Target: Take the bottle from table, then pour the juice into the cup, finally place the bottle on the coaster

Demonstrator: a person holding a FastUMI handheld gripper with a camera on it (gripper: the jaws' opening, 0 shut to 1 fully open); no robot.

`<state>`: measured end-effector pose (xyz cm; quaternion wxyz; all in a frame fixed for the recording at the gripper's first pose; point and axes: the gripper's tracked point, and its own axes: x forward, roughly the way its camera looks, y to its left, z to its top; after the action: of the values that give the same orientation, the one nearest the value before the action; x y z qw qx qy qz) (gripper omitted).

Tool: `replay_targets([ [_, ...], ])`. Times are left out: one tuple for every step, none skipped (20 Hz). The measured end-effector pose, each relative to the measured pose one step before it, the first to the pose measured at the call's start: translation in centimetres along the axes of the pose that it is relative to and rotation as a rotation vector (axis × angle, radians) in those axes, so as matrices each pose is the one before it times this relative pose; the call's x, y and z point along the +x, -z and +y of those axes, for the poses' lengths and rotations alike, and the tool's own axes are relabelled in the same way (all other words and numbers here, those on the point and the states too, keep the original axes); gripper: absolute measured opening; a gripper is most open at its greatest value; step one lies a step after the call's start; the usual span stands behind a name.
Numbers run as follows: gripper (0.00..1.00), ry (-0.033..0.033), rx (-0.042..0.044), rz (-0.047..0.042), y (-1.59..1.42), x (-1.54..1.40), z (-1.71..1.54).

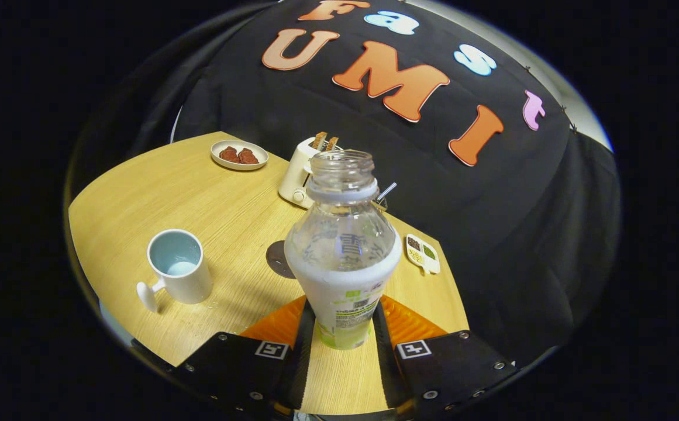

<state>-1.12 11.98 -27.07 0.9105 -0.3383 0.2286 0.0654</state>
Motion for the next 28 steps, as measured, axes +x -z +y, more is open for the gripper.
replay_targets([
  [0.53, 0.01040, -0.03294, -0.01142, -0.499, -0.235, 0.175],
  [0.53, 0.01336, -0.04005, -0.00844, -0.520, -0.304, 0.143],
  [0.53, 0.01705, -0.04700, -0.00743, -0.251, -0.036, 0.079],
  [0.53, 0.01770, -0.04596, -0.00903, -0.422, -0.101, 0.053],
  [0.53, 0.01254, -0.03665, -0.00857, -0.355, -0.174, 0.115],
  [0.53, 0.00608, -0.02816, -0.00559, -0.331, -0.189, 0.201],
  [0.53, 0.00445, -0.02309, -0.00400, -0.283, 0.011, 0.341],
  [0.53, 0.00629, -0.02524, -0.00469, -0.445, -0.137, 0.321],
  [0.53, 0.00597, -0.02962, -0.00398, -0.205, -0.134, 0.244],
  [0.53, 0.00688, -0.03228, -0.00711, -0.423, 0.048, 0.309],
  [0.53, 0.00613, -0.03573, -0.00513, -0.332, -0.082, 0.356],
  [0.53, 0.00796, -0.03784, -0.00425, -0.319, 0.088, 0.358],
  [0.53, 0.00883, -0.04247, -0.00770, -0.274, 0.004, 0.331],
  [0.53, 0.00995, -0.04184, -0.01179, -0.380, -0.002, 0.248],
  [0.53, 0.00877, -0.03781, -0.00998, -0.235, 0.057, 0.053],
  [0.53, 0.00357, -0.03375, -0.01014, -0.212, 0.144, 0.303],
  [0.52, 0.00247, -0.03398, -0.01218, -0.329, 0.103, 0.450],
  [0.53, 0.00488, -0.03842, -0.01203, -0.262, 0.131, 0.308],
  [0.52, 0.00439, -0.03555, -0.00855, -0.167, 0.081, 0.322],
  [0.52, 0.00498, -0.02355, -0.01559, -0.364, 0.111, 0.311],
  [0.52, 0.00579, -0.02695, -0.00312, 0.006, 0.090, 0.113],
  [0.52, 0.00443, -0.02690, 0.00181, 0.104, 0.210, 0.198],
  [0.52, 0.00741, -0.02328, -0.00127, 0.027, 0.514, 0.105],
  [0.52, 0.00912, -0.02280, 0.00335, 0.217, 0.406, -0.040],
  [0.52, 0.00710, -0.02385, 0.00322, 0.141, 0.262, -0.013],
  [0.52, 0.00369, -0.02308, -0.00576, 0.120, 0.176, 0.116],
  [0.52, 0.00128, -0.02127, 0.00124, 0.152, 0.204, 0.085],
  [0.52, 0.00239, -0.01901, -0.00072, 0.089, 0.136, 0.034],
])
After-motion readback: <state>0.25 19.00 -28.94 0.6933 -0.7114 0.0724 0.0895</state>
